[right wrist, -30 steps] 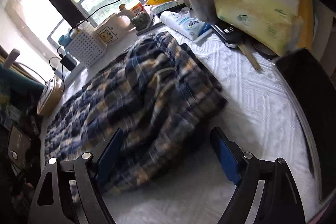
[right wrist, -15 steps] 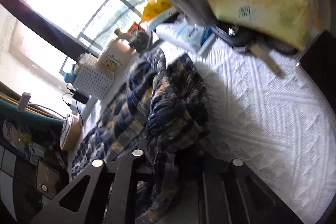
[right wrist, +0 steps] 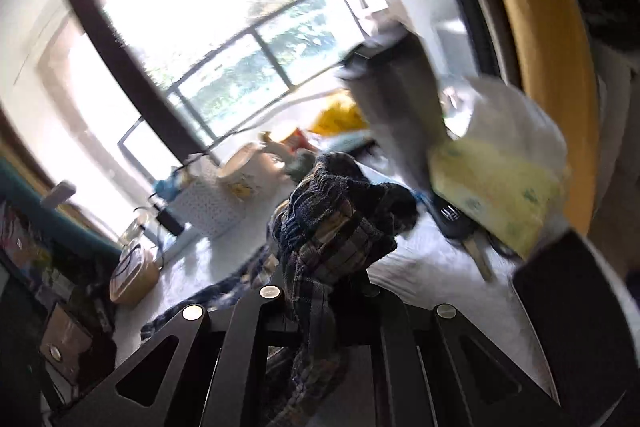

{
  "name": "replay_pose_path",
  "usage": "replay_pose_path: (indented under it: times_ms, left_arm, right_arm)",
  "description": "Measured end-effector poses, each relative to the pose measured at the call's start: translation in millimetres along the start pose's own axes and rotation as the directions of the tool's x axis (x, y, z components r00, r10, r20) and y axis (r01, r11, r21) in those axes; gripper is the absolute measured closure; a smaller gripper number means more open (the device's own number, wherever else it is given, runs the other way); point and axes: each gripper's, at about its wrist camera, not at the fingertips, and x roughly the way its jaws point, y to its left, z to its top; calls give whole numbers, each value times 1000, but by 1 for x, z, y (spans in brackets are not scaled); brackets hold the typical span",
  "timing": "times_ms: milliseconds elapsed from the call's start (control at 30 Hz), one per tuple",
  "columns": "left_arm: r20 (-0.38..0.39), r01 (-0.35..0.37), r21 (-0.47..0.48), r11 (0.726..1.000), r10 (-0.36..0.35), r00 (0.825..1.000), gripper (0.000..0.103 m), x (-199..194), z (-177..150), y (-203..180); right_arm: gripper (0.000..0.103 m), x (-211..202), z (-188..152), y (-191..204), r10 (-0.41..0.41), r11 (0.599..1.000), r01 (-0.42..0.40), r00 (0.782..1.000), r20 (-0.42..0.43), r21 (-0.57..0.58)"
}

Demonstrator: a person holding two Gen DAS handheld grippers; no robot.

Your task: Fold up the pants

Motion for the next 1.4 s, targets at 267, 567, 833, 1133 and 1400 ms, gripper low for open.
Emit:
replay_pose_path:
  times_ms: [267,567,833,1133,1400]
  left_arm:
    - [17,16,-14,1000,-16,1000,23,-6,-3,7]
    - [28,15,-42,999,-14,1000,23,-14,-10,21]
    - [32,-7,-71,997,10,999,23,-20,-15,35]
    - [27,-14,-60,998,15,1000,23,-18,-14,31]
    - [44,-48,-11,999,49,998,23,-20,-2,19]
  right_arm:
    - [94,-2,-18,102,96,962,-101,995,-34,-254]
    - [94,35,-91,209,158,840,-239,967,-202,-487]
    - [94,71,-181,261,128,723,-387,889,-440,-572]
    - [83,73,-233,275,61,600,-446,853,-518,-664]
    - [15,42,-226,269,210,546,-561,810,-547,-622]
